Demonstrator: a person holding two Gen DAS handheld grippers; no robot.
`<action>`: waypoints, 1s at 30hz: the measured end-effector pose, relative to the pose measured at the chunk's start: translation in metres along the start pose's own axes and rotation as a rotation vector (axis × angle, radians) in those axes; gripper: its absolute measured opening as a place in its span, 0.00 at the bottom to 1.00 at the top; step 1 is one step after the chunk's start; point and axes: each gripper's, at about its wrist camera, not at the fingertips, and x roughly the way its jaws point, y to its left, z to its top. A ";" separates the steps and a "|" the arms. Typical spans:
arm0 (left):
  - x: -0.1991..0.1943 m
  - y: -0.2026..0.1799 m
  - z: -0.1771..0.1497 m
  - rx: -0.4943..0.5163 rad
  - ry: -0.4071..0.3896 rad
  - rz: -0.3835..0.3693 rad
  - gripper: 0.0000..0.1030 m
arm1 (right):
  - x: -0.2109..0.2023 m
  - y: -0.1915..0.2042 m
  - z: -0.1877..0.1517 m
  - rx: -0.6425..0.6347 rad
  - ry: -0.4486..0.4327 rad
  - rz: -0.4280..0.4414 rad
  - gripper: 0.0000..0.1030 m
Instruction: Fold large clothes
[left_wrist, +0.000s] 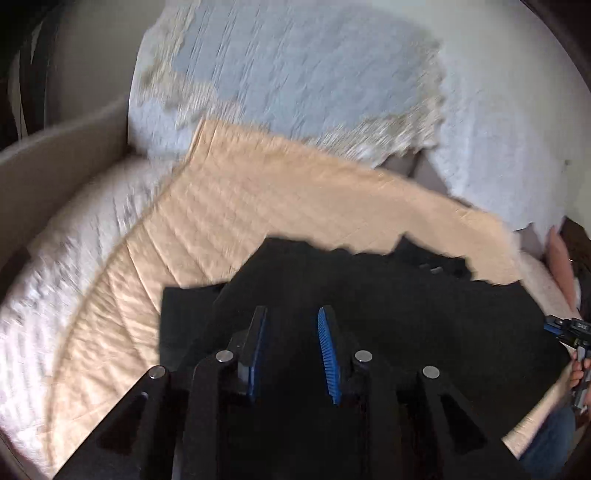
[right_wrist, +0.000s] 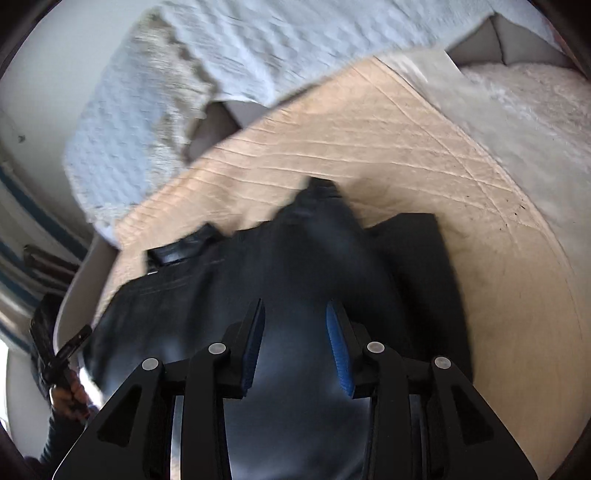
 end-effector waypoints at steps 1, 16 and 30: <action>0.014 0.007 -0.004 -0.013 0.027 0.018 0.28 | 0.006 -0.010 0.002 0.010 0.002 0.007 0.34; 0.015 -0.026 0.037 0.091 -0.054 -0.022 0.29 | 0.036 0.016 0.028 -0.057 -0.023 -0.022 0.23; 0.074 0.002 0.024 0.020 0.067 0.106 0.26 | 0.051 -0.025 0.026 0.055 -0.058 -0.055 0.00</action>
